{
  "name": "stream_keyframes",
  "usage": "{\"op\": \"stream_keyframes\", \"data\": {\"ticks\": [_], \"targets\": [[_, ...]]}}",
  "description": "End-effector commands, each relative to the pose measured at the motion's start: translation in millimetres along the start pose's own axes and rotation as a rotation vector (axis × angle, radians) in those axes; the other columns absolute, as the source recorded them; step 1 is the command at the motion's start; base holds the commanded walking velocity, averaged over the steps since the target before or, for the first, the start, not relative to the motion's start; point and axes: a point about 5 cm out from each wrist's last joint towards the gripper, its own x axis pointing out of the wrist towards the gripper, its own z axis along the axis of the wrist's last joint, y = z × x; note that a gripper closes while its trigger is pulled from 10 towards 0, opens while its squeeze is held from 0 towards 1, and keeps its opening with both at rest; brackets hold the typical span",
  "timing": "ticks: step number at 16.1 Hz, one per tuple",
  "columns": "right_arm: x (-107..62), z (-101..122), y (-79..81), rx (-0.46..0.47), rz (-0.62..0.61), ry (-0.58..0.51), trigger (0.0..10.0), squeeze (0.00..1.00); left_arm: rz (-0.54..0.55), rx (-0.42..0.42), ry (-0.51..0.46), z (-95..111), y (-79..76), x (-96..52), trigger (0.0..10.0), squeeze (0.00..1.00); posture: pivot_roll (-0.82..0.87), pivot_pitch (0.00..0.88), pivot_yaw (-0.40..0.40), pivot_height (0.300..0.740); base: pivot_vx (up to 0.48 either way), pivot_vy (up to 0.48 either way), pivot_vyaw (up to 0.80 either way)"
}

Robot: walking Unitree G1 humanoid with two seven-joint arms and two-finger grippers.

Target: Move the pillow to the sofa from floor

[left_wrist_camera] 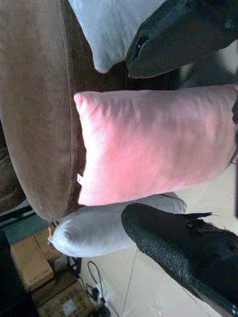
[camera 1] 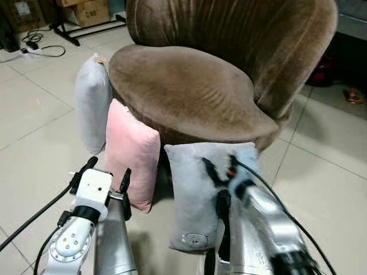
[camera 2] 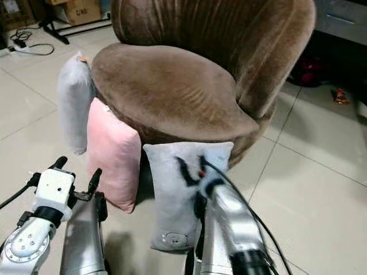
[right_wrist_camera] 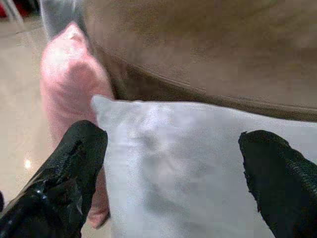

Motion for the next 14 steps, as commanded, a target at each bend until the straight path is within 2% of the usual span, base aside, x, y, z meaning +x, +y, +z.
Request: {"op": "stream_keyframes", "data": {"ticks": [1,2,3,6,8,9,10,11,13,14], "targets": [[6.4,-4.4,2.5,-0.038,-0.008,0.037,10.0,1.00,-0.033,-0.004,-0.035,7.5,0.2,-0.1,10.0,0.00,0.08,0.046,-0.058,0.380,0.000,0.000,0.00],[16.8,-2.5,7.4,-0.051,-0.011,0.051,10.0,1.00,-0.066,0.003,-0.048,10.7,1.2,-0.9,10.0,0.00,0.09,0.068,-0.057,0.380,0.000,0.000,0.00],[27.3,1.9,11.6,-0.063,-0.011,0.048,10.0,0.00,-0.090,0.006,-0.058,14.1,3.0,-1.3,10.0,0.00,0.11,0.087,-0.060,0.380,0.000,0.000,0.00],[46.2,9.9,18.4,-0.079,-0.014,0.044,10.0,0.00,-0.175,0.005,-0.081,20.6,1.2,3.0,10.0,0.00,0.13,0.116,-0.074,0.380,0.000,0.000,0.00],[60.6,9.4,29.0,-0.206,-0.038,0.113,10.0,0.00,-0.313,0.022,-0.063,22.8,-6.5,0.7,10.0,0.00,0.15,0.174,-0.083,0.380,0.000,0.000,0.00],[61.4,9.4,29.3,-0.231,-0.046,0.117,10.0,0.00,-0.322,0.026,-0.060,22.7,-6.9,-1.1,10.0,0.00,0.15,0.184,-0.085,0.380,0.000,0.000,0.00],[63.3,8.8,30.1,-0.305,-0.071,0.131,10.0,0.00,-0.336,0.028,-0.045,21.0,-7.1,-5.9,10.0,0.00,0.15,0.198,-0.085,0.380,0.000,0.000,0.00],[64.6,9.0,27.6,-0.312,-0.122,0.140,10.0,0.00,-0.344,0.027,-0.036,19.9,-6.7,-9.4,10.0,0.00,0.16,0.216,-0.082,0.380,0.000,0.000,0.00],[65.0,7.8,21.5,-0.462,-0.209,0.173,10.0,0.00,-0.371,0.035,-0.008,16.9,-7.4,-17.7,10.0,0.00,0.17,0.247,-0.079,0.380,0.000,0.000,0.00],[64.9,7.4,20.2,-0.489,-0.222,0.180,10.0,0.00,-0.376,0.038,-0.004,16.5,-7.7,-18.8,10.0,0.00,0.17,0.247,-0.078,0.380,0.000,0.000,0.00]]}}
